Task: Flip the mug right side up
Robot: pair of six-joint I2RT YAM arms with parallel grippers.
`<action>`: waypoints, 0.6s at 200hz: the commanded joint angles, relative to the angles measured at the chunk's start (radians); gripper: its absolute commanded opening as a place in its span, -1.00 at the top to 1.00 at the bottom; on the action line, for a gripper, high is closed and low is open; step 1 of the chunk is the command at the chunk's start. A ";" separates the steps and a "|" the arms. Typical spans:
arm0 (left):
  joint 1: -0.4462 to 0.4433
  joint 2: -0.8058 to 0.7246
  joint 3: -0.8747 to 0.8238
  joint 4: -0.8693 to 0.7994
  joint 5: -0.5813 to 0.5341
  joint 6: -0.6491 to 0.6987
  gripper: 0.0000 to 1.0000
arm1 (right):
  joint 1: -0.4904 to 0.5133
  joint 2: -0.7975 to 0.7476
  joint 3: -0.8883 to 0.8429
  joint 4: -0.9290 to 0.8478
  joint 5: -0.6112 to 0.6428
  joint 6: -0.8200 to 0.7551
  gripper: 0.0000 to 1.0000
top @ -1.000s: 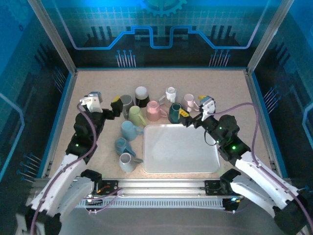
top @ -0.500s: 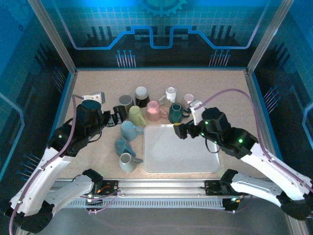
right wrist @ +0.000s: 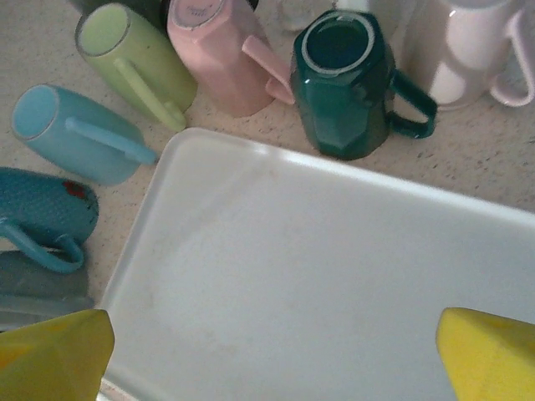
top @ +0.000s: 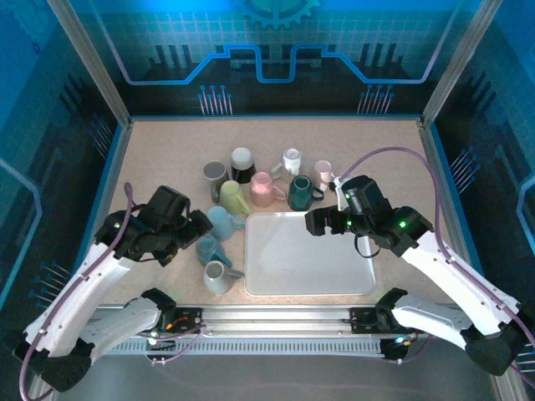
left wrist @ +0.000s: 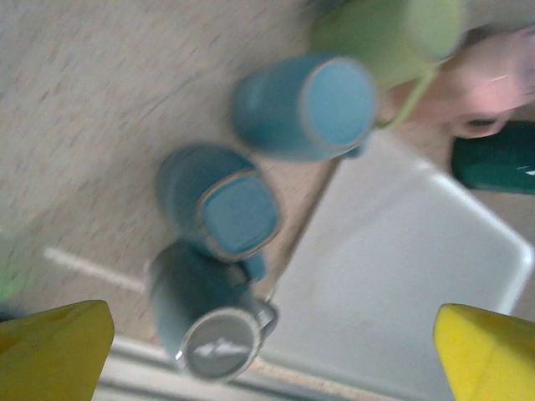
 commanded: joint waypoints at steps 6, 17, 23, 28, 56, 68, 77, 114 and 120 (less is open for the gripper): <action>-0.150 -0.010 -0.066 -0.140 0.031 -0.202 -0.98 | -0.002 0.014 -0.025 -0.022 -0.089 0.044 -1.00; -0.218 -0.012 -0.104 -0.116 0.030 -0.256 -0.98 | -0.001 0.033 -0.029 -0.023 -0.084 0.049 -1.00; -0.246 -0.008 -0.125 -0.098 0.033 -0.279 -0.98 | 0.001 0.040 -0.033 -0.017 -0.084 0.052 -1.00; -0.269 -0.001 -0.141 -0.086 0.035 -0.300 -0.98 | 0.003 0.044 -0.039 -0.010 -0.084 0.055 -1.00; -0.339 0.059 -0.194 -0.008 0.053 -0.356 -0.98 | 0.016 0.046 -0.056 0.018 -0.076 0.072 -1.00; -0.356 0.086 -0.194 0.006 0.058 -0.375 -0.98 | 0.024 0.044 -0.055 0.017 -0.057 0.072 -1.00; -0.369 0.096 -0.191 0.012 0.049 -0.395 -0.98 | 0.028 0.032 -0.053 0.021 -0.047 0.071 -1.00; -0.385 0.081 -0.237 0.087 0.054 -0.496 -0.97 | 0.032 -0.044 -0.077 0.080 -0.033 0.082 -0.99; -0.389 0.074 -0.246 0.096 0.048 -0.511 -0.96 | 0.032 -0.050 -0.077 0.081 -0.031 0.083 -0.98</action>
